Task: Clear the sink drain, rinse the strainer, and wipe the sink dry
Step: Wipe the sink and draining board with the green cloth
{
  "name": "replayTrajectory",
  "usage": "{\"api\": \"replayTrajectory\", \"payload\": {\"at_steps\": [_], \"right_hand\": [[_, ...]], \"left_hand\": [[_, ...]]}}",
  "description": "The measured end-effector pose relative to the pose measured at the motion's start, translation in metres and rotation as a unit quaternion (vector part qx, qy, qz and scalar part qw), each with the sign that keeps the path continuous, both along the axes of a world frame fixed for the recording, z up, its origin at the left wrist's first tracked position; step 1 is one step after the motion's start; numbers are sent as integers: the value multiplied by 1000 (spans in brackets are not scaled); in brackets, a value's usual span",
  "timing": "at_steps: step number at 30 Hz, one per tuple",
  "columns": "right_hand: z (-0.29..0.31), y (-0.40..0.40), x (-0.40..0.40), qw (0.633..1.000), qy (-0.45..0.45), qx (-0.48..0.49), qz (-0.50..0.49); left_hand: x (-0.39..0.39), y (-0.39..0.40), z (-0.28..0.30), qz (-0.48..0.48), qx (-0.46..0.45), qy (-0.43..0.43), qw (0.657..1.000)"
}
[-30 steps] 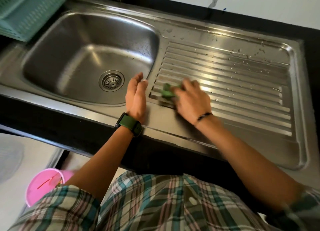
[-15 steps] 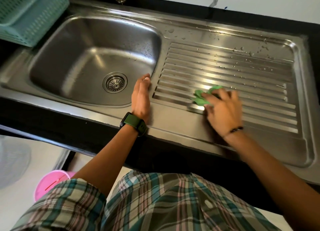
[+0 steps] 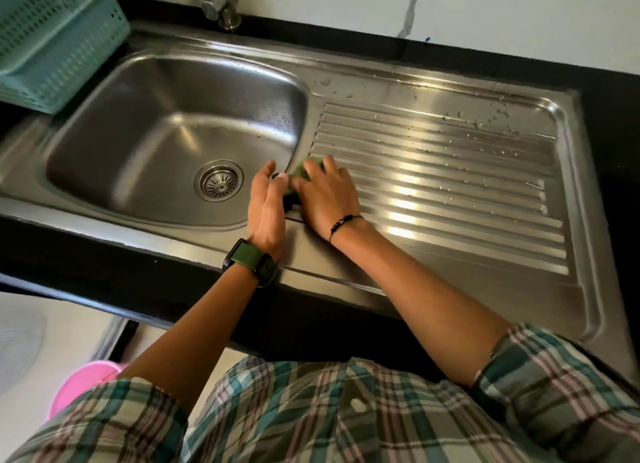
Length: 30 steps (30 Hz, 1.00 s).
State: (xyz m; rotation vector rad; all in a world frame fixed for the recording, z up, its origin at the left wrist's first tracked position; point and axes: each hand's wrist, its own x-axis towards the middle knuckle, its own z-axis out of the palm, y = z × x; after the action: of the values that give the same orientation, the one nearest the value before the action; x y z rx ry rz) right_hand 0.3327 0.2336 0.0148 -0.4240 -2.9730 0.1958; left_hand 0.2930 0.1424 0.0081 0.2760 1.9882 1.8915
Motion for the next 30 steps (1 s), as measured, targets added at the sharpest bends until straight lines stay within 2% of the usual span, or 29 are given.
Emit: {"api": "replayTrajectory", "payload": {"at_steps": [4, 7, 10, 14, 16, 21, 24, 26, 28, 30], "right_hand": [[-2, 49, 72, 995, 7, -12, -95], [-2, 89, 142, 981, 27, 0, -190], [2, 109, 179, 967, 11, 10, -254], [4, 104, 173, 947, 26, -7, -320], [2, 86, 150, 950, 22, -8, -311], [5, 18, 47, 977, 24, -72, -198], [11, -6, 4, 987, 64, -62, -136], [9, -3, 0, 995, 34, -34, -90], [7, 10, 12, 998, 3, -17, -54], [6, 31, 35, 997, -10, -16, -77]], "left_hand": [[5, 4, 3, -78, -95, 107, 987], [-1, 20, 9, -116, -117, 160, 973], [-13, 40, 9, -96, -111, 157, 977], [-13, 47, -1, -76, -106, 139, 982], [-14, 49, -4, -75, -86, 122, 986], [-20, 49, -8, -56, -72, 118, 989], [-24, 47, -4, -31, -57, 101, 993], [-24, 46, 1, -12, -31, 73, 997], [-18, 42, 3, -46, -52, 93, 993], [-7, 40, 5, -134, -109, 169, 970]]}}
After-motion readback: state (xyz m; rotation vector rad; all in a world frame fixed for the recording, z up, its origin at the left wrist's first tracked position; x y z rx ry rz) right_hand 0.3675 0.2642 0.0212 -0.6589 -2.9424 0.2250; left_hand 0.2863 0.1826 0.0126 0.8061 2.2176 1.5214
